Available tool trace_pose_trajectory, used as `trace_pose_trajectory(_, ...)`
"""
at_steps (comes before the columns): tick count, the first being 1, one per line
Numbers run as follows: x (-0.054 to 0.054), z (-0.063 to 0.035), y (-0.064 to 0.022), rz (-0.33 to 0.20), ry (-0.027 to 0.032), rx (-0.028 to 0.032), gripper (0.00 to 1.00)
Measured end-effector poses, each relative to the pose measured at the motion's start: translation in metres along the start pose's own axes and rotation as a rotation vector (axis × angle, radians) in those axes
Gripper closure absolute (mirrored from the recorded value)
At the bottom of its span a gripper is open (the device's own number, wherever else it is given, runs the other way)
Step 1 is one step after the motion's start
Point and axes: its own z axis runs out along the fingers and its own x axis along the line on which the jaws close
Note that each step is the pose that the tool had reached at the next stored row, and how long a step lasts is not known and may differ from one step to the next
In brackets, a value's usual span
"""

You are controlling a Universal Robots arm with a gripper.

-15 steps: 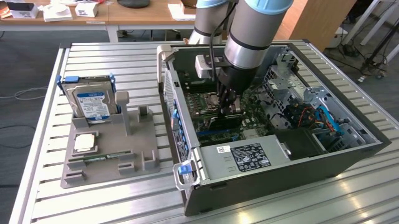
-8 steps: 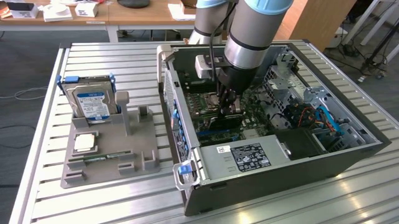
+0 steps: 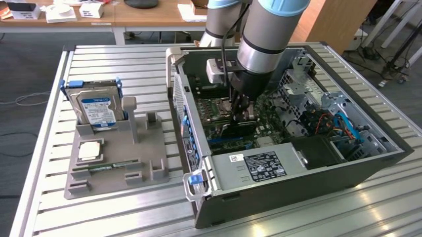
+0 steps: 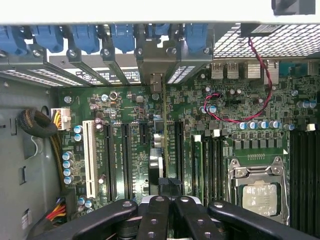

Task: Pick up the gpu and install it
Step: 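Press down on the gpu until it lock into place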

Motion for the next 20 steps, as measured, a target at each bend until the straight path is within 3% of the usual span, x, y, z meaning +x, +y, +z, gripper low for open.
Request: trace_pose_trajectory(20,0.0001,0.0027,0.0000,0.000,-0.0002,-0.0001,0.89)
